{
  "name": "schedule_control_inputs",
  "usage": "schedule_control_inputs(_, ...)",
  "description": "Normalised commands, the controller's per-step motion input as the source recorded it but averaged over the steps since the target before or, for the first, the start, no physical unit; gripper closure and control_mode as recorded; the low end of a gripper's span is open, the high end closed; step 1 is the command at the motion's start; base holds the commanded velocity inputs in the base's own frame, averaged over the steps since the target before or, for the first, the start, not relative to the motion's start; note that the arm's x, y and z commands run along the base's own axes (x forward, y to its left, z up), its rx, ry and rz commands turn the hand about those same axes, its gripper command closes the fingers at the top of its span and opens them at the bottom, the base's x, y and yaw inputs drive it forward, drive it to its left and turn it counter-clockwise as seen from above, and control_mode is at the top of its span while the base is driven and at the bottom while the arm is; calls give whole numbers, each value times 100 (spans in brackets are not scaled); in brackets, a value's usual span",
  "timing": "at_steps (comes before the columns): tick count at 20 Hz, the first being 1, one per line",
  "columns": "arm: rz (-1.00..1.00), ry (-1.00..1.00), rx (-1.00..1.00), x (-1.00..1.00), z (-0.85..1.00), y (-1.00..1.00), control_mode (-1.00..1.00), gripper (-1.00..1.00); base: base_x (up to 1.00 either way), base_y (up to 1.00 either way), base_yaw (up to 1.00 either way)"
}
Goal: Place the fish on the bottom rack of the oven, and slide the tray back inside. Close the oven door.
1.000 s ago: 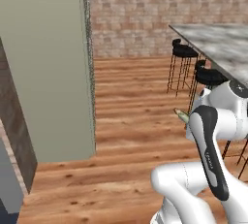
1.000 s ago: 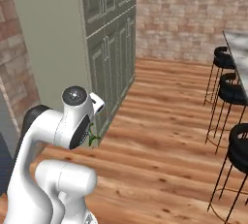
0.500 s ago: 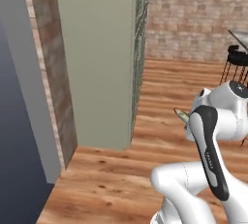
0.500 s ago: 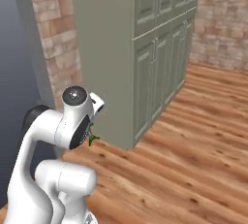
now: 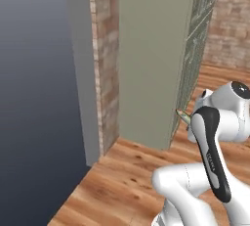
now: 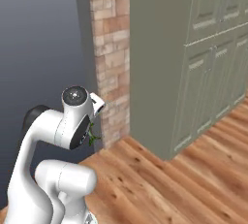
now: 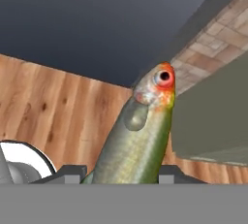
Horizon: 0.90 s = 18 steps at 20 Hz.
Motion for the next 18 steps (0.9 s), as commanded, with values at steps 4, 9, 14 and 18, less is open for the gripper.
schedule_control_inputs(4,0,0,0,0,0,0,100,100,-4,2,54)
schedule_control_inputs(9,0,0,0,0,0,0,100,100,-8,0,56)
schedule_control_inputs(14,0,0,0,0,0,0,100,100,-14,0,55)
schedule_control_inputs(18,0,0,0,0,0,0,100,100,-33,0,52)
